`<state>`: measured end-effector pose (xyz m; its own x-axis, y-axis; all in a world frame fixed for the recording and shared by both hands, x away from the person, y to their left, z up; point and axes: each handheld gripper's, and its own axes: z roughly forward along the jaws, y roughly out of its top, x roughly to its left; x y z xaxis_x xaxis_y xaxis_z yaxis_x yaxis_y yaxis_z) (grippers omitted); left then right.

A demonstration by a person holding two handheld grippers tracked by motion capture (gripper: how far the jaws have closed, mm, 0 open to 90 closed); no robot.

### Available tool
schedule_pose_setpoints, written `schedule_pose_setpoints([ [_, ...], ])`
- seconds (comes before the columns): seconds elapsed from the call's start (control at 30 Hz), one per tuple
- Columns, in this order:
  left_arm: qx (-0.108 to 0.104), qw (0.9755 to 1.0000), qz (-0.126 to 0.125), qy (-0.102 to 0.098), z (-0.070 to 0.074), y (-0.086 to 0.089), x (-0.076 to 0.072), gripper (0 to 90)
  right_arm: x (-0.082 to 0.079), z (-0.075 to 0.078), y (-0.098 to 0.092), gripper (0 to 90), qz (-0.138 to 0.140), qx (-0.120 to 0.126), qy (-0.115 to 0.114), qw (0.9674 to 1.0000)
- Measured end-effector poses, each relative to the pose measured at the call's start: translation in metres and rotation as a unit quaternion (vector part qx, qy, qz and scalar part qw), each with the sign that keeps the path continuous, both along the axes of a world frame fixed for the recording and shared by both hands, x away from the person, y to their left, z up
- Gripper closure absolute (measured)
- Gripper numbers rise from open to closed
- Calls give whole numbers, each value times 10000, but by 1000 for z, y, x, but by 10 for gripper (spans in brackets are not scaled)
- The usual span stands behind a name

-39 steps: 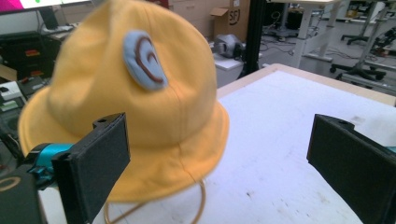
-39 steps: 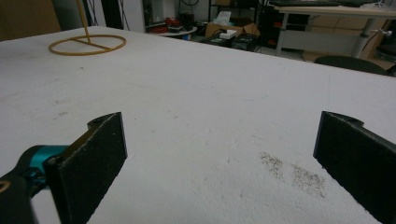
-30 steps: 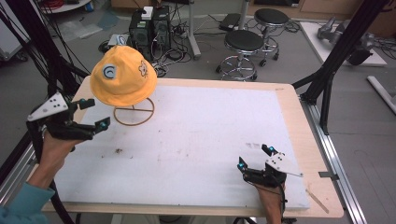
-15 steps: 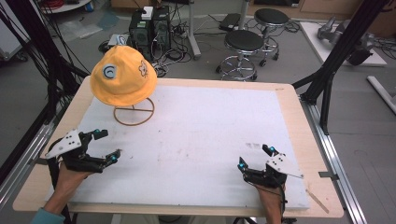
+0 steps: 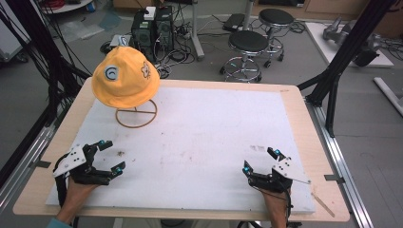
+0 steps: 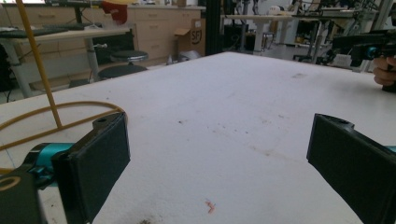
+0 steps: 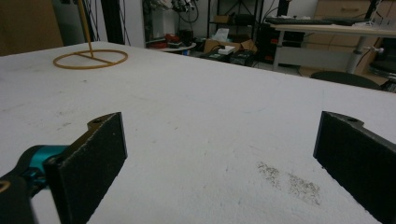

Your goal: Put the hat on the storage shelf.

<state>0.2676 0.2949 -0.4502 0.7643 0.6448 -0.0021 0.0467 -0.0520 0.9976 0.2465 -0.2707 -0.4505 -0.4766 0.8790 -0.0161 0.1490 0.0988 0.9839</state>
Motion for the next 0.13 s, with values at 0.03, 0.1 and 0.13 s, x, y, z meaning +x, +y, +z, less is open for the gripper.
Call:
schedule_pose_setpoints([
  [0.03, 40, 10000, 40, 15, -1, -1, 0, 64, 0, 0, 0, 14, -6, -7, -7, 10000],
  [0.1, -8, 10000, 88, -46, -1, -2, -2, 64, 0, 0, 0, 14, 1, 6, -16, 10000],
  [0.13, -32, 10000, 86, -8, -1, -2, -1, 64, 0, 0, 0, 14, 2, 25, -16, 10000],
])
